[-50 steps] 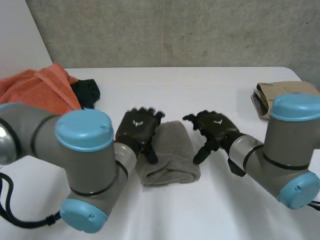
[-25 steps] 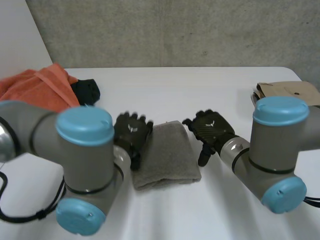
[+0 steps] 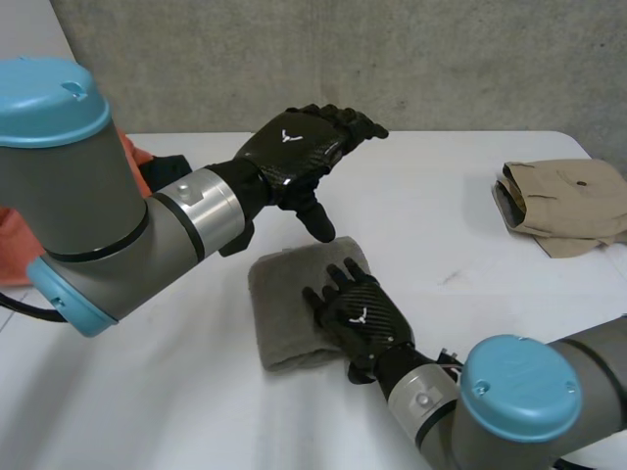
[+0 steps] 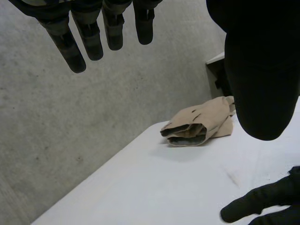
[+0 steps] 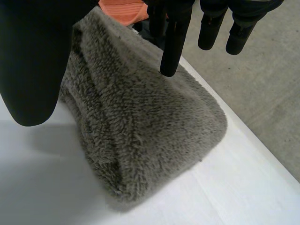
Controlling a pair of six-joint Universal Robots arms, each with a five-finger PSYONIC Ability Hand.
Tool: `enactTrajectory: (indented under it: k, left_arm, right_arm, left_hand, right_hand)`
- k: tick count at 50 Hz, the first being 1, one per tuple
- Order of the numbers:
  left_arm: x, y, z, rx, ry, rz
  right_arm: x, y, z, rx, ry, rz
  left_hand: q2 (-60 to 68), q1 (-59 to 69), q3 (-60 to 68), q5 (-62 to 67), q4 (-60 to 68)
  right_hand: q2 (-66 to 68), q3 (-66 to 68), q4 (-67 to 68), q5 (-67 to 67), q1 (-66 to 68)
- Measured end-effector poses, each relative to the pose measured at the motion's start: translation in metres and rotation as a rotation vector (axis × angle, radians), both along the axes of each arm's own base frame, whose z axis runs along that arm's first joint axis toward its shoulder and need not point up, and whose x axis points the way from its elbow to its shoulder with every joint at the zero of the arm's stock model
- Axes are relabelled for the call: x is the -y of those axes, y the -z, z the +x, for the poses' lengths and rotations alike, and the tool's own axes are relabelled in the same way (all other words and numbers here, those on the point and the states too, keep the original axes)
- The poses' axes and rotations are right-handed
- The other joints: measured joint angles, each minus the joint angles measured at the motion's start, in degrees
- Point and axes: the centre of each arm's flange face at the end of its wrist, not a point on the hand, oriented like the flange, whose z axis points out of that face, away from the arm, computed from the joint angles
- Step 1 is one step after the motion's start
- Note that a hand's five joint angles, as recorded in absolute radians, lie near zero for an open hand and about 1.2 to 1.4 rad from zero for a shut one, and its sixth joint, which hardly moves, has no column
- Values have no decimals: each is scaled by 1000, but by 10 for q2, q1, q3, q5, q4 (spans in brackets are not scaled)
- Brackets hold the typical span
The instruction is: Fold the laundry.
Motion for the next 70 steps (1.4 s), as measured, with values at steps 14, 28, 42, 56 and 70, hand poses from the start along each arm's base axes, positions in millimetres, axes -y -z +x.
enactTrajectory:
  k: [14,28,42,56,70]
  left_arm:
    - [-2,10,-2,16,-5,14]
    - [-1,14,-1,24,-7,24]
    - [-2,24,0,42,-8,52]
    - [-3,25,0,43,-5,54]
    - [-2,26,0,43,-4,56]
  right_arm:
    - [18,13,17,36,-14,-141]
    - [22,15,19,23,-5,-124]
    - [11,3,7,-35,-3,-34]
    - [17,15,13,-54,-14,-15]
    - [29,22,23,-49,-14,-30]
  left_hand:
    - [0,0,0,0,0]
    - [0,0,0,0,0]
    - [0,0,0,0,0]
    - [0,0,0,0,0]
    - [0,0,0,0,0]
  right_hand:
    - [45,243,245,236,227]
    - [-202,-3,-3,0,-12]
    - [-202,-3,-3,0,-12]
    - [-202,-3,-3,0,-12]
    - [-202,-2,-2,-1,-12]
